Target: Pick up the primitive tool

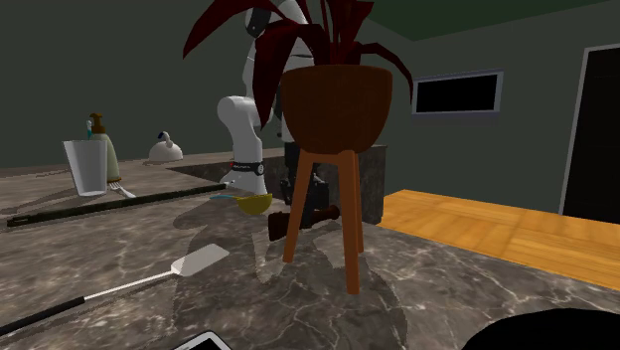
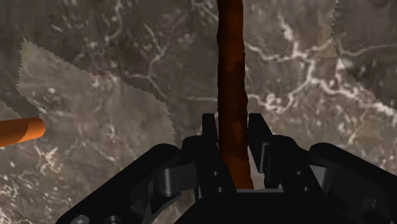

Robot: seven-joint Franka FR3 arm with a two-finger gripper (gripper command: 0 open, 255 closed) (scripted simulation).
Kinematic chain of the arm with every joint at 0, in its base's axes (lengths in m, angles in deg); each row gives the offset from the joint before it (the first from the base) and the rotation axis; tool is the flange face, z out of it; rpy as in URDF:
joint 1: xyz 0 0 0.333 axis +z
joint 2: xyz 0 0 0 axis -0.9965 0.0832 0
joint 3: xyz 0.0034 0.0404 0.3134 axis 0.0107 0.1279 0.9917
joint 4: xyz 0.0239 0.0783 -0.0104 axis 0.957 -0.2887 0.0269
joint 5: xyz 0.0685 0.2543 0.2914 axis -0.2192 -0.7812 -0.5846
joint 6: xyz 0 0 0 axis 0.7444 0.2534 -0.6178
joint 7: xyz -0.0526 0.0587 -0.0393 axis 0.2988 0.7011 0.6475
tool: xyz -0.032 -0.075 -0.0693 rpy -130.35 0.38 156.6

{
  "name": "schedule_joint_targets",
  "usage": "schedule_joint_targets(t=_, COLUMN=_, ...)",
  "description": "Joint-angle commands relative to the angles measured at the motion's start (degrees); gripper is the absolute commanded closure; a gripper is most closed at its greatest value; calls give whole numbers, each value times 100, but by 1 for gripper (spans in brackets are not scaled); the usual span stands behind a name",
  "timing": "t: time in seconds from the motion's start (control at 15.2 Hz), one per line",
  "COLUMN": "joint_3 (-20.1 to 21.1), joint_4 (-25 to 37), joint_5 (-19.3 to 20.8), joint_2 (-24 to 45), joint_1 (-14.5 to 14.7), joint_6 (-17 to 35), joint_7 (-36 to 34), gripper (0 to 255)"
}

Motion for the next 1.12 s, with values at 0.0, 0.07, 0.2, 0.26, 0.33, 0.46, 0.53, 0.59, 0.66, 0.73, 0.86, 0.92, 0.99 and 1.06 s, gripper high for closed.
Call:
schedule_joint_targets(t=0.0, joint_3=2, joint_4=-4, joint_5=-2, joint_2=6, joint_1=-1, joint_6=2, joint_7=1, gripper=255)
schedule_joint_targets(t=0.07, joint_3=2, joint_4=-8, joint_5=-2, joint_2=4, joint_1=-2, joint_6=4, joint_7=2, gripper=255)
schedule_joint_targets(t=0.2, joint_3=-6, joint_4=-2, joint_5=8, joint_2=-1, joint_1=9, joint_6=-7, joint_7=-10, gripper=255)
schedule_joint_targets(t=0.26, joint_3=-63, joint_4=-7, joint_5=69, joint_2=-63, joint_1=54, joint_6=-62, joint_7=-50, gripper=255)
schedule_joint_targets(t=0.33, joint_3=-120, joint_4=-9, joint_5=131, joint_2=-125, joint_1=99, joint_6=-117, joint_7=-90, gripper=255)
schedule_joint_targets(t=0.46, joint_3=-232, joint_4=-10, joint_5=258, joint_2=-248, joint_1=188, joint_6=-229, joint_7=-171, gripper=255)
schedule_joint_targets(t=0.53, joint_3=-286, joint_4=-9, joint_5=322, joint_2=-310, joint_1=231, joint_6=-286, joint_7=-213, gripper=255)
schedule_joint_targets(t=0.59, joint_3=-340, joint_4=-6, joint_5=387, joint_2=-371, joint_1=274, joint_6=-343, joint_7=-254, gripper=255)
schedule_joint_targets(t=0.66, joint_3=-392, joint_4=-2, joint_5=452, joint_2=-433, joint_1=316, joint_6=-400, joint_7=-295, gripper=255)
schedule_joint_targets(t=0.73, joint_3=-443, joint_4=4, joint_5=518, joint_2=-494, joint_1=357, joint_6=-458, joint_7=-337, gripper=255)
schedule_joint_targets(t=0.86, joint_3=-542, joint_4=19, joint_5=650, joint_2=-616, joint_1=437, joint_6=-576, joint_7=-421, gripper=255)
schedule_joint_targets(t=0.92, joint_3=-589, joint_4=29, joint_5=716, joint_2=-676, joint_1=476, joint_6=-635, joint_7=-463, gripper=255)
schedule_joint_targets(t=0.99, joint_3=-635, joint_4=40, joint_5=783, joint_2=-737, joint_1=513, joint_6=-695, joint_7=-506, gripper=255)
schedule_joint_targets(t=1.06, joint_3=-679, joint_4=52, joint_5=850, joint_2=-797, joint_1=550, joint_6=-756, joint_7=-548, gripper=255)
